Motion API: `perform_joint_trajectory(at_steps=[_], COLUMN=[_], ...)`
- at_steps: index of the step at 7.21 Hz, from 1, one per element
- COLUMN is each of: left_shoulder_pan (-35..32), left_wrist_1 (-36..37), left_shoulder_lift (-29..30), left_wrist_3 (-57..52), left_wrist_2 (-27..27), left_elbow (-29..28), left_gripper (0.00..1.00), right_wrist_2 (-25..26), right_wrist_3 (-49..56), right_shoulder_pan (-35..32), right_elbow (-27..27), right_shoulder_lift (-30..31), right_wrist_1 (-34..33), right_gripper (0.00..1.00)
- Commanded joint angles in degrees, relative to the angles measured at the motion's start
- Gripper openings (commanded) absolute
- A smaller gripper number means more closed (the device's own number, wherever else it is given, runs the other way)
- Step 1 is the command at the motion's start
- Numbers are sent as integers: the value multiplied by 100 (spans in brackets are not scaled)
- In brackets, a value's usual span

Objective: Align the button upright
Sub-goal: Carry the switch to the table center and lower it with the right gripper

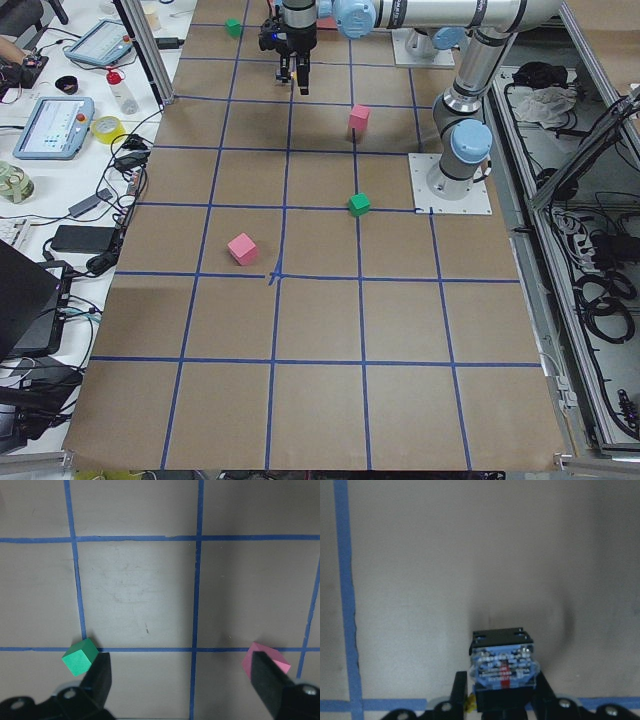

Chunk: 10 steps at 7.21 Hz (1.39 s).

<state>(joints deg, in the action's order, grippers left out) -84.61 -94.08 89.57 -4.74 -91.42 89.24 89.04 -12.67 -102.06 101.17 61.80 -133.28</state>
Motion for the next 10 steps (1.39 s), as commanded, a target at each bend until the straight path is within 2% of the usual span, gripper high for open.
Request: perform_joint_trajectory(at_steps=[1,10], left_shoulder_pan=[-3,49], left_wrist_1=[4,152], left_shoulder_lift=[-9,-27], left_wrist_3=[0,17], left_wrist_2=[-7,-16], left_elbow=[67,68], left_gripper=[100,100], right_wrist_2=[16,17], right_wrist_3=[-408,-1132], right_shoulder_pan=[-478,-1193], right_elbow=[-27,-62], right_shoulder_lift=[16,-203], right_wrist_1=[-31,-320], right_gripper=[2,3])
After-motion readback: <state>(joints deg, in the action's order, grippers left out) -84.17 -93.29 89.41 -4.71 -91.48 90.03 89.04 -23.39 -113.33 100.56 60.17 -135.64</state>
